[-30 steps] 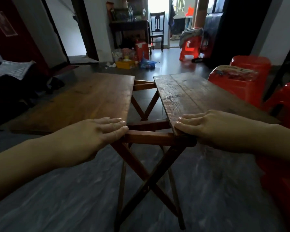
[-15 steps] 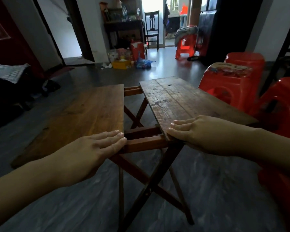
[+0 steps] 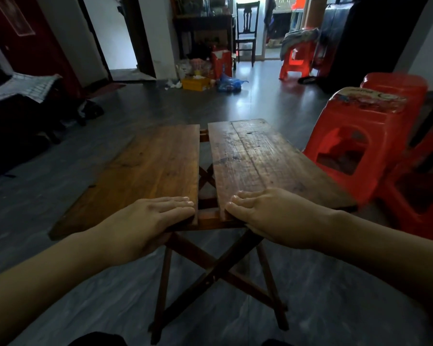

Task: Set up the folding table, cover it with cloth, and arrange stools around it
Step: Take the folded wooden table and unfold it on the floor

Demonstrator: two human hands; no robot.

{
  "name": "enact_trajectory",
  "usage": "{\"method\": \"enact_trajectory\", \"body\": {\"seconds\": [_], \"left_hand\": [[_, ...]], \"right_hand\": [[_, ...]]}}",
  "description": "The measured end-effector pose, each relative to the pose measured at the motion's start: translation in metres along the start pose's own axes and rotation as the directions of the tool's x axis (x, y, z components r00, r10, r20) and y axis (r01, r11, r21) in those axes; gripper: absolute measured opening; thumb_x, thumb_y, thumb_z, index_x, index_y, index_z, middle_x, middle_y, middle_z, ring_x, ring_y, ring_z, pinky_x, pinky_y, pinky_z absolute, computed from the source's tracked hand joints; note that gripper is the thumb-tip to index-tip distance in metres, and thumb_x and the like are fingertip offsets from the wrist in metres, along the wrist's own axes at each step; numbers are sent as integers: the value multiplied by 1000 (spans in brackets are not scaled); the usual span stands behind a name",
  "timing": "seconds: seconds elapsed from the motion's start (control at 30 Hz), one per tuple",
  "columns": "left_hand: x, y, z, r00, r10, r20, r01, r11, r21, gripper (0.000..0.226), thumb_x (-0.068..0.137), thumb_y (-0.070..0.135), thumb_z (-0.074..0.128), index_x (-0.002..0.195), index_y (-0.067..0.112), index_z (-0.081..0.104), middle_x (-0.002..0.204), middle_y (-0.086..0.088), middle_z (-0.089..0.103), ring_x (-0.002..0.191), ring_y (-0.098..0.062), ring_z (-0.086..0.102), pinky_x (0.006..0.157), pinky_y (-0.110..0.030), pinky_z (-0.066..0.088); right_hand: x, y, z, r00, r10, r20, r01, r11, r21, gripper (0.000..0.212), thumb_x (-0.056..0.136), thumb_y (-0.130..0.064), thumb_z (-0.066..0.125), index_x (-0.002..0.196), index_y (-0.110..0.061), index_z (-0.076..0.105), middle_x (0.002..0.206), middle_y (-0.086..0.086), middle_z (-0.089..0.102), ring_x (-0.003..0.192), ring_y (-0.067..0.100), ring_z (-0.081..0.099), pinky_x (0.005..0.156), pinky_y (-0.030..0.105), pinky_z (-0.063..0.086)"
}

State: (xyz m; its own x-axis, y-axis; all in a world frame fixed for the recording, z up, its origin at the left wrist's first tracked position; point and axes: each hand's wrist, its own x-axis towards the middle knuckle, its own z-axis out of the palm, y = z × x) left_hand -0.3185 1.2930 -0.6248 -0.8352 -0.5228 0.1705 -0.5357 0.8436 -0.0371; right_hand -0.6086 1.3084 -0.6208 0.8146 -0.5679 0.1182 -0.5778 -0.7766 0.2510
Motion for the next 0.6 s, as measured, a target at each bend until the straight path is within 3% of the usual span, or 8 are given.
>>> {"method": "enact_trajectory", "body": {"seconds": [0.07,0.2,0.37,0.5,0.6], "left_hand": [[-1,-2,2,999,-40,24,42,997,-59,62,74,17,84,128,23,55,136,2,58,129,-14,53,98,-33,53],[-5,0,8,999,-44,31,47,995,-92,49,76,20,82,117,25,55,129,5,58,123,-10,51,91,-32,56],[-11,3,23,1000,-3,29,5,997,-72,40,78,21,78,115,18,61,128,2,61,126,-10,48,98,-25,49],[-19,6,36,999,-27,25,29,994,-109,35,86,32,60,119,20,60,131,2,60,130,-11,47,102,-24,44],[-27,6,45,998,-46,33,50,991,-128,38,90,38,48,121,20,60,133,2,59,133,-10,43,104,-24,41]], "right_hand": [[2,-4,1,999,8,50,-11,998,60,40,92,-9,57,131,-3,55,129,13,62,121,26,59,98,40,52],[-3,-10,15,999,34,13,-35,997,63,42,83,-12,71,123,-3,62,123,13,67,116,25,64,94,37,55],[2,-21,28,1000,-2,-6,3,995,100,38,86,-12,67,122,-4,61,122,12,66,114,26,63,87,39,58],[5,-31,42,999,8,-39,-5,996,84,41,82,-13,73,121,-4,63,120,12,68,113,26,65,87,36,58],[15,-42,48,1000,-4,-25,6,996,94,41,90,-16,63,128,-3,58,127,14,64,118,28,62,89,40,57]]}}
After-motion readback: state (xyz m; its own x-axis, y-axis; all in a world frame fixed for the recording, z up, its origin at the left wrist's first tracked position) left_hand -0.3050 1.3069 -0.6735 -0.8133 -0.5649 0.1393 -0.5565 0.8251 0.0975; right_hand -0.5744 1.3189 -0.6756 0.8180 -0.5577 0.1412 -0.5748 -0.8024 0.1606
